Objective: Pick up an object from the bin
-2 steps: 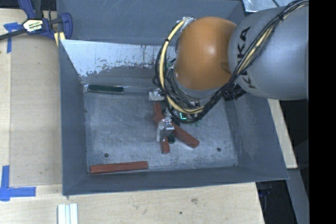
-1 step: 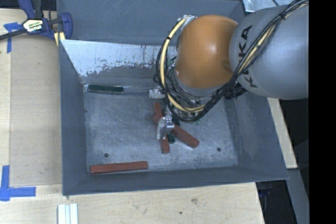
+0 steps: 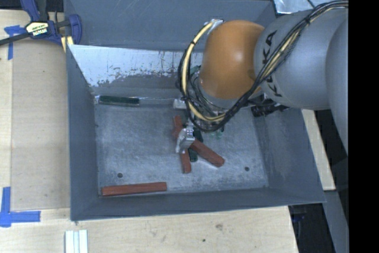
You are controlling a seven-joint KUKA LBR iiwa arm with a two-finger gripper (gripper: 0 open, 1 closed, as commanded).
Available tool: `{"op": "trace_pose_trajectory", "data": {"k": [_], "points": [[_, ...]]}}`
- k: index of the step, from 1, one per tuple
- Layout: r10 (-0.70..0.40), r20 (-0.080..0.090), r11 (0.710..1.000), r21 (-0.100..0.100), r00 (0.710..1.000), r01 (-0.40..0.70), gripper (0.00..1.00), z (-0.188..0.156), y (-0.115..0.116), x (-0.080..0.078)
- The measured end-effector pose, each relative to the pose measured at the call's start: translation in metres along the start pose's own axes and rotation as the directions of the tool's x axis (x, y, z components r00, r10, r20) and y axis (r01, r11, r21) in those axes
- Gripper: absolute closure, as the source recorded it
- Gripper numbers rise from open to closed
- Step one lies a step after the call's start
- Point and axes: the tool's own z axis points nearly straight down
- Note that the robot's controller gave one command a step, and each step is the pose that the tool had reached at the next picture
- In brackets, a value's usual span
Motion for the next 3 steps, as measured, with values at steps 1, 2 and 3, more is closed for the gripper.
{"op": "trace_pose_trajectory", "data": {"k": [1,2,3], "points": [[0.337,-0.006,0.941,-0.005,0.941,-0.337,0.00,0.062,-0.039,-0.010],[0.335,0.009,0.942,-0.009,0.942,-0.334,0.00,0.059,-0.040,-0.014],[0.471,0.022,0.882,-0.015,0.882,-0.471,0.00,0.063,-0.026,-0.009]]}}
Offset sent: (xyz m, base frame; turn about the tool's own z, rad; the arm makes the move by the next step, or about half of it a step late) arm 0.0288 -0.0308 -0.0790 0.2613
